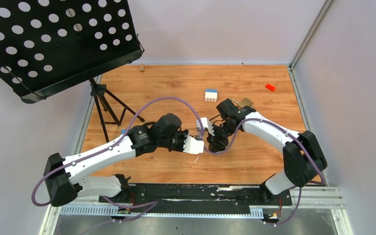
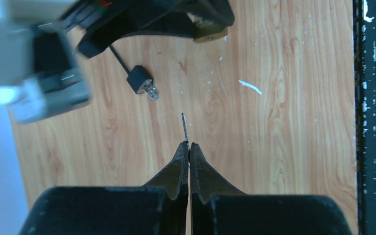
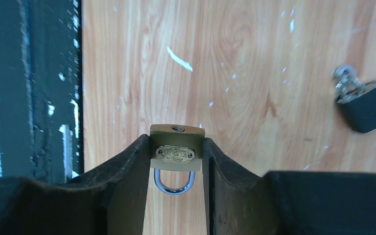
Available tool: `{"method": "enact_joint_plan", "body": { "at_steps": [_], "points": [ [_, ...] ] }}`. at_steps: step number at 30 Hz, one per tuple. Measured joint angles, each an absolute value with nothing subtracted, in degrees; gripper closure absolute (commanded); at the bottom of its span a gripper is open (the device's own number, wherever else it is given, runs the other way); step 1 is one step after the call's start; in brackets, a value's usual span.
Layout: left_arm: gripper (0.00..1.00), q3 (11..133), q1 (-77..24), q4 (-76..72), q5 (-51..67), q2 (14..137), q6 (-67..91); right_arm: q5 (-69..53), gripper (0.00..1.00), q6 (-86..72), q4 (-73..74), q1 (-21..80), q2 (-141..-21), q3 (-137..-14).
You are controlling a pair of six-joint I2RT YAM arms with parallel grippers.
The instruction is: Unlock with the key
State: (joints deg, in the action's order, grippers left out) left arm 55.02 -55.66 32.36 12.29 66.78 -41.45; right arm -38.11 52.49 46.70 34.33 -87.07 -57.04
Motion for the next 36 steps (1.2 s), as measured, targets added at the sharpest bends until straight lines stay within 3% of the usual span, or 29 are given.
{"method": "enact_joint_plan", "body": {
  "at_steps": [6, 16, 36],
  "points": [
    [1.0, 56.8, -65.08, 31.09, 0.51, 68.79, -45.69, -49.54, 1.0, 55.59, 53.04, 33.61, -88.12, -64.64],
    [1.0, 56.84, -78.96, 31.62, -16.64, 75.79, -51.83, -60.36, 1.0, 61.6, 61.08, 33.61, -91.02, -66.41],
    [1.0, 56.86, -81.8, 31.55, -22.74, 76.51, -53.3, -63.09, 1.0, 63.37, 63.35, 33.61, -91.05, -66.41]
  ]
}}
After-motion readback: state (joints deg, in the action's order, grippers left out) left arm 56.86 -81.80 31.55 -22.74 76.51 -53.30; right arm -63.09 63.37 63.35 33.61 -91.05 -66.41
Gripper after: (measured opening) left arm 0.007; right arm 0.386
